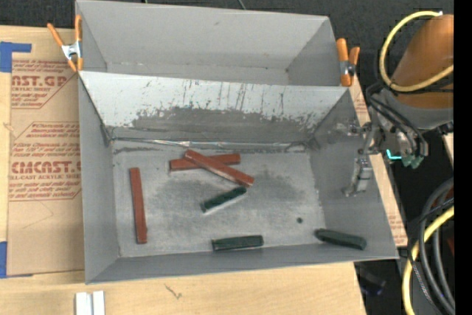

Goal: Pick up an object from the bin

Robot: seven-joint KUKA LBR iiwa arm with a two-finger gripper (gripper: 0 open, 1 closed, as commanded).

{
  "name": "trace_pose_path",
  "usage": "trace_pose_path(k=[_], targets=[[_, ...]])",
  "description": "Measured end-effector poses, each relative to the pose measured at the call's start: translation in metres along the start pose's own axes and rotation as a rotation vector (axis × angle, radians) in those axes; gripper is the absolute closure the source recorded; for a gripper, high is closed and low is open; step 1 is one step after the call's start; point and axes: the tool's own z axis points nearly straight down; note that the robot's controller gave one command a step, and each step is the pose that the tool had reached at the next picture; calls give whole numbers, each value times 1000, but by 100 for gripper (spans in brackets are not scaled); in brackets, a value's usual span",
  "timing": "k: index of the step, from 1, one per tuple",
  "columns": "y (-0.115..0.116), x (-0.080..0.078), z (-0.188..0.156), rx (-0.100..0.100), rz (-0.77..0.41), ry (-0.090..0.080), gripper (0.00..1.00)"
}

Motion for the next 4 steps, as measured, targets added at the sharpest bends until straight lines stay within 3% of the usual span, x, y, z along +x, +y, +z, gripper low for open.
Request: trace_pose_path(k=[1, 2, 3, 4], targets=[[1, -2, -4, 1, -1, -8, 0], [6, 23, 38, 1, 59, -13, 0], [64, 22, 89, 1, 38, -8, 0], [104, 36, 96, 0, -158, -5, 0]])
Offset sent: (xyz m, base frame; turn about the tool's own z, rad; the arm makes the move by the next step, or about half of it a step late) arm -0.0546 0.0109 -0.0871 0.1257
